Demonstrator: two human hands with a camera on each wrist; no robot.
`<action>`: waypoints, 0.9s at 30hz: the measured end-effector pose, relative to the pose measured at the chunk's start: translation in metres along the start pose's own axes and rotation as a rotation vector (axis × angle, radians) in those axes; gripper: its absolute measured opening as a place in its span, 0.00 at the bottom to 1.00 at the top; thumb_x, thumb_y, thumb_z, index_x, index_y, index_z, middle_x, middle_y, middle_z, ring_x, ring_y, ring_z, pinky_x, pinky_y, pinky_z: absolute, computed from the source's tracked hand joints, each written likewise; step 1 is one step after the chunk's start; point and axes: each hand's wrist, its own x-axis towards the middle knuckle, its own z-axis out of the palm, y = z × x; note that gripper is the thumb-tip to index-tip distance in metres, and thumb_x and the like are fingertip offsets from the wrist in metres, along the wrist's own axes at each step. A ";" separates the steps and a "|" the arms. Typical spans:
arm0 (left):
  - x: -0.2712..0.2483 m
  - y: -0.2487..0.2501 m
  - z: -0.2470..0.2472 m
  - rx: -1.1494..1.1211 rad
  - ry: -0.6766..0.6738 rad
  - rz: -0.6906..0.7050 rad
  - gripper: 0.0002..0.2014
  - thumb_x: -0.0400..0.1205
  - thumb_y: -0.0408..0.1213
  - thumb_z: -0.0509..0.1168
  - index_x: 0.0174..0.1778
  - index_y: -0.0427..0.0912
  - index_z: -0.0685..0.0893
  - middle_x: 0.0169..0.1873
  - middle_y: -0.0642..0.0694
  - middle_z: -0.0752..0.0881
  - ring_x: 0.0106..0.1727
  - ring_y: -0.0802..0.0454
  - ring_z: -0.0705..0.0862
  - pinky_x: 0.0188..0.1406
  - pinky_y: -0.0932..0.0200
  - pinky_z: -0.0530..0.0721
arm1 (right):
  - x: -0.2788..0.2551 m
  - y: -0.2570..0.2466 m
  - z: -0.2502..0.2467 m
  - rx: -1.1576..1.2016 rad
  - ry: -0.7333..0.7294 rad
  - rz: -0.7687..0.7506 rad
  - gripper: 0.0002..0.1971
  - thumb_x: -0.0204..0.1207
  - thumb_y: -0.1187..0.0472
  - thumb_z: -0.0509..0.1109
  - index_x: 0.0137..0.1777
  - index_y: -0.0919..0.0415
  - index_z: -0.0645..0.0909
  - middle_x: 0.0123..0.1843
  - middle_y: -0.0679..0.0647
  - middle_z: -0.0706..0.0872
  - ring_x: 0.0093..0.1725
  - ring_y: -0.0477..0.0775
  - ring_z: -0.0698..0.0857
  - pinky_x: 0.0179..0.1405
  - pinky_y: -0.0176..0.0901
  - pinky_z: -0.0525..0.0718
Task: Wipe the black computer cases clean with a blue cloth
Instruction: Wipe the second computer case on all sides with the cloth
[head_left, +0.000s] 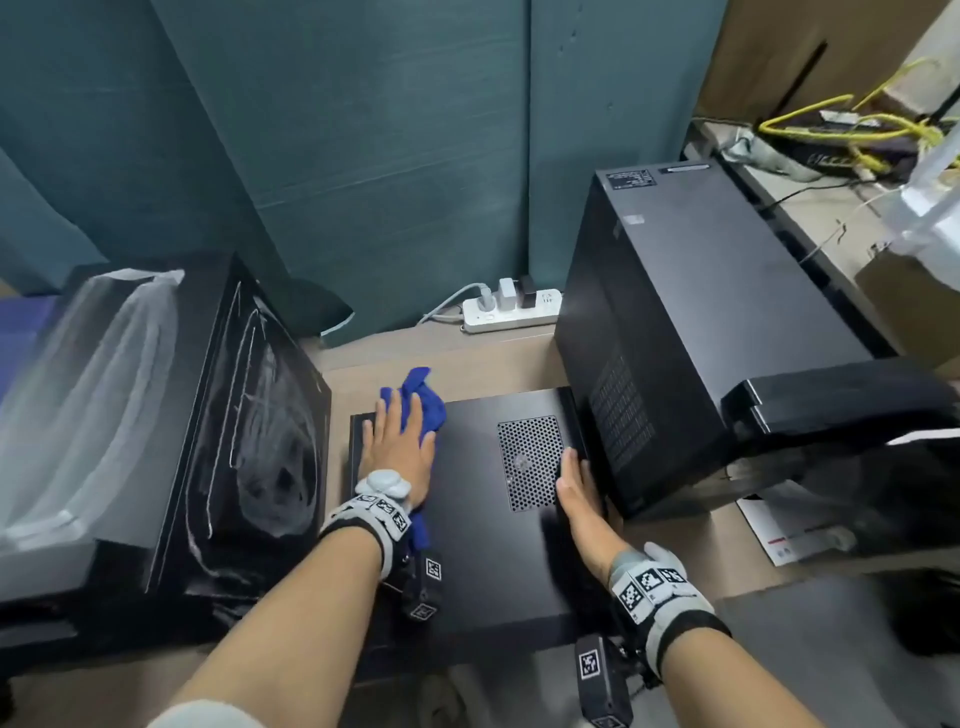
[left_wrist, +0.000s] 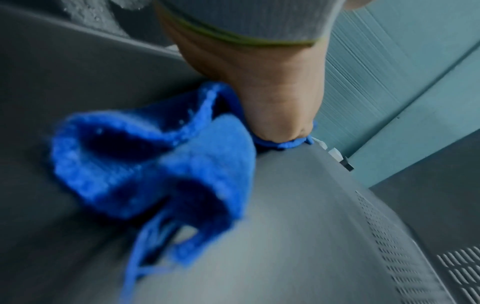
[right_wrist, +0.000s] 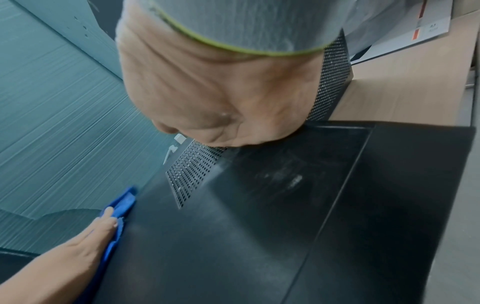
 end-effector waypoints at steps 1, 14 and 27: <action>0.005 0.001 0.000 -0.016 0.004 -0.026 0.32 0.91 0.50 0.48 0.90 0.46 0.47 0.89 0.43 0.42 0.89 0.40 0.41 0.87 0.39 0.48 | 0.001 0.002 0.001 -0.020 -0.007 0.000 0.37 0.79 0.26 0.44 0.88 0.30 0.42 0.89 0.32 0.38 0.86 0.32 0.37 0.87 0.59 0.34; 0.031 0.119 0.022 0.121 -0.109 0.545 0.32 0.90 0.50 0.46 0.89 0.40 0.52 0.89 0.42 0.51 0.89 0.36 0.45 0.84 0.36 0.56 | 0.005 0.009 0.006 -0.081 0.182 0.034 0.42 0.76 0.30 0.43 0.88 0.36 0.33 0.84 0.29 0.37 0.81 0.32 0.37 0.85 0.51 0.35; 0.011 0.111 0.026 0.185 -0.094 0.987 0.30 0.89 0.51 0.45 0.88 0.47 0.57 0.88 0.47 0.57 0.89 0.43 0.52 0.85 0.39 0.55 | 0.013 0.022 0.004 0.286 0.294 -0.024 0.42 0.78 0.33 0.51 0.90 0.41 0.44 0.89 0.35 0.44 0.86 0.33 0.45 0.88 0.42 0.44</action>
